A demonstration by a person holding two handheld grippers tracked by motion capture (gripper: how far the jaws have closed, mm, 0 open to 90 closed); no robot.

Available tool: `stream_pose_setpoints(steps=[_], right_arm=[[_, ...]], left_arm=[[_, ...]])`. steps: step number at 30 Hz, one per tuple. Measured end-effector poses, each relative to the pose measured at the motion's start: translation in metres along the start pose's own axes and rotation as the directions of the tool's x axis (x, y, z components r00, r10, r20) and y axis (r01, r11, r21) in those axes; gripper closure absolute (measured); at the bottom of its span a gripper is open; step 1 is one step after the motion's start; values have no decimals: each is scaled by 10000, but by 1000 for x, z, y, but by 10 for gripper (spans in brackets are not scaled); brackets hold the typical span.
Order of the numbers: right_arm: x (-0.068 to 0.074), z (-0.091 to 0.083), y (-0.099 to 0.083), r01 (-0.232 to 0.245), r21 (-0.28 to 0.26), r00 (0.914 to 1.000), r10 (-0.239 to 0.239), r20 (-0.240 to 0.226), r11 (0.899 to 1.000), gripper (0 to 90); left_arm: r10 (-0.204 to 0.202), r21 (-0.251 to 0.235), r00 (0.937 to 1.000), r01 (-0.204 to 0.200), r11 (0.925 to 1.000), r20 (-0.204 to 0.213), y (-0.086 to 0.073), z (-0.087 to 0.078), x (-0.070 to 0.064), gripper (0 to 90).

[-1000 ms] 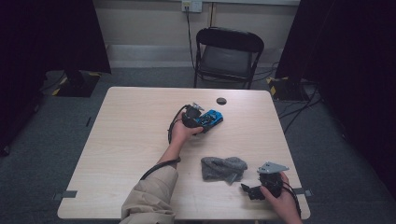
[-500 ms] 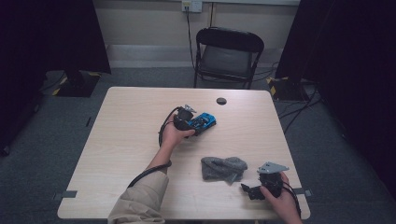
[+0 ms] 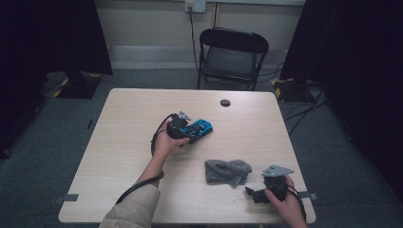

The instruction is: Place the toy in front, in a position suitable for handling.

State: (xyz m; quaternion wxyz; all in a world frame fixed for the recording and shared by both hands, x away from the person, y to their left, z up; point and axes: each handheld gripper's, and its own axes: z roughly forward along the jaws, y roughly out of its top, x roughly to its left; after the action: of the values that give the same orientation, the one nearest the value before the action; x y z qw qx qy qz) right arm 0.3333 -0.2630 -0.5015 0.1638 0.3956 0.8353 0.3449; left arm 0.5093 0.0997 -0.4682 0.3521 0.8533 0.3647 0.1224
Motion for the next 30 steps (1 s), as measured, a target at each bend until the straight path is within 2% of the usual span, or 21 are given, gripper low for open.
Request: stream_pose_setpoints(steps=[13, 20, 23, 30], right_arm=[[0, 0, 0, 12, 7, 10000, -12, -2, 10000, 0], [0, 0, 0, 9, 6, 10000, -9, 0, 10000, 0], [0, 0, 0, 12, 7, 10000, -12, 5, 10000, 0], [0, 0, 0, -6, 8, 10000, 6, 19, 10000, 0]], left_arm=[[72, -148, 9997, -75, 9999, -241, -31, -26, -3, 248], [-183, -285, 9997, 179, 9994, -154, -51, -39, -6, 248], [-118, -298, 9997, 112, 9995, -226, -60, -46, -7, 247], [-103, -228, 9999, 103, 9997, -9, -83, -60, -14, 247]])
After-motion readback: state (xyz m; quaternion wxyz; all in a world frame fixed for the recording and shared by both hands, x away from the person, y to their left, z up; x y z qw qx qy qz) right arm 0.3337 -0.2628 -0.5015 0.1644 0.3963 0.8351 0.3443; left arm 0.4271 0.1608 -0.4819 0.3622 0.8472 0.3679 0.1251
